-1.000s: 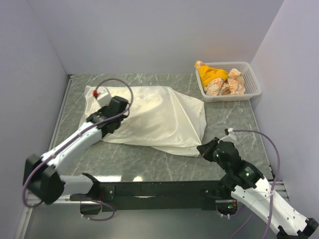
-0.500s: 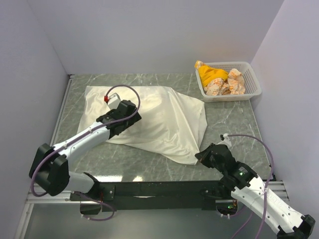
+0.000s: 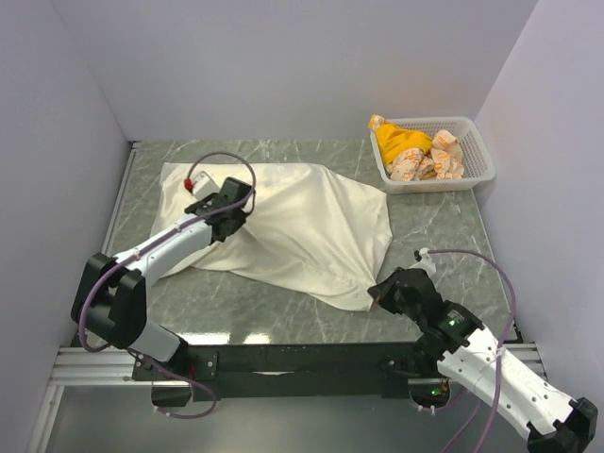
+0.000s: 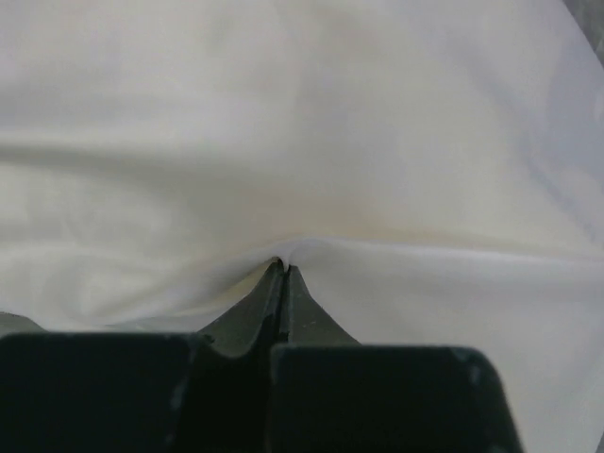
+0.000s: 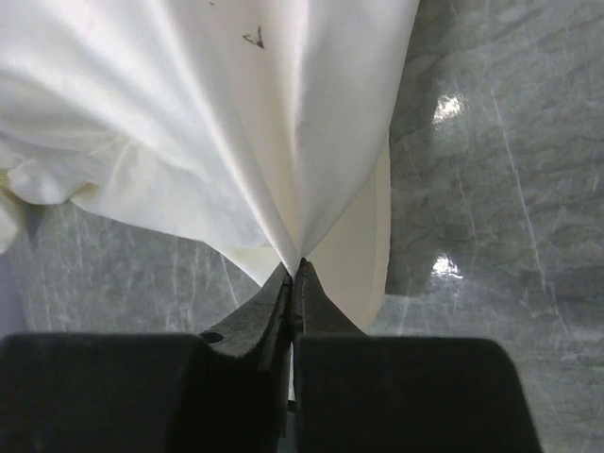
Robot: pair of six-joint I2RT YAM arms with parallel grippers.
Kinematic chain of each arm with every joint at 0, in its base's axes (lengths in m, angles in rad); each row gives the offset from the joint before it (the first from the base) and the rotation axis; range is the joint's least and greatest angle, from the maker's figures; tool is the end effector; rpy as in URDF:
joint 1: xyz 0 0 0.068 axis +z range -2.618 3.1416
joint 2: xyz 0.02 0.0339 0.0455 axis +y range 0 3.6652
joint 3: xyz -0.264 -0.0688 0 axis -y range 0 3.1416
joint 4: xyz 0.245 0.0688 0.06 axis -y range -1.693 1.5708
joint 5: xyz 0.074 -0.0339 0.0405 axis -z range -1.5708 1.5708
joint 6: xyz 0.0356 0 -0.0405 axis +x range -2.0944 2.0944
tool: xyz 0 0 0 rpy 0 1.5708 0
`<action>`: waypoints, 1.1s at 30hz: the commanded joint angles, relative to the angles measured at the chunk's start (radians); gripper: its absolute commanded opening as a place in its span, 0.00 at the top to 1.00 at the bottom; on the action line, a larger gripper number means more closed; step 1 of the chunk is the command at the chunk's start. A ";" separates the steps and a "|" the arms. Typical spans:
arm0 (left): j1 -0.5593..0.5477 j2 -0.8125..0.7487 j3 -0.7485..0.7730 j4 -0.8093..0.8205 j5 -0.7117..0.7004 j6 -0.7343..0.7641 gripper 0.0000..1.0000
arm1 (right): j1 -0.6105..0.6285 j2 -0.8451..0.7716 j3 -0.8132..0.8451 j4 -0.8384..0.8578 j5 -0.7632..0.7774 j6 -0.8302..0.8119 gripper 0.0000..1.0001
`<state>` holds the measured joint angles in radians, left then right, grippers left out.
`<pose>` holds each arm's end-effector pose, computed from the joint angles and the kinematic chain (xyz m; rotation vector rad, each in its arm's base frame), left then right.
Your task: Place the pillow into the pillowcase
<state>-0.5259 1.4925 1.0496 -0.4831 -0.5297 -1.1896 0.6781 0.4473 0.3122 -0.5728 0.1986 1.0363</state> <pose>0.2766 -0.1397 0.2422 -0.9583 2.1332 -0.1753 0.0944 0.0670 0.1833 0.5252 2.2953 0.6653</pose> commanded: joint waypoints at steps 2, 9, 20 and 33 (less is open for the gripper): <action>0.128 -0.159 -0.017 -0.011 -0.041 0.054 0.99 | 0.000 -0.047 0.051 -0.005 0.035 -0.009 1.00; 0.273 -0.420 -0.066 -0.138 -0.053 0.050 0.99 | -0.002 -0.142 0.035 -0.088 0.030 0.034 1.00; 0.391 -0.592 -0.137 -0.068 0.164 0.197 0.99 | 0.000 -0.310 -0.055 -0.041 -0.038 0.044 0.36; -0.656 -0.207 0.087 -0.126 -0.136 0.340 0.32 | -0.526 0.493 0.356 0.258 -0.113 -0.283 0.24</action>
<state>-0.9810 1.2079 1.0920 -0.5926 -0.5667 -0.9127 0.2890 0.8001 0.5999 -0.4561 0.1734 0.8494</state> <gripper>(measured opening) 0.641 0.766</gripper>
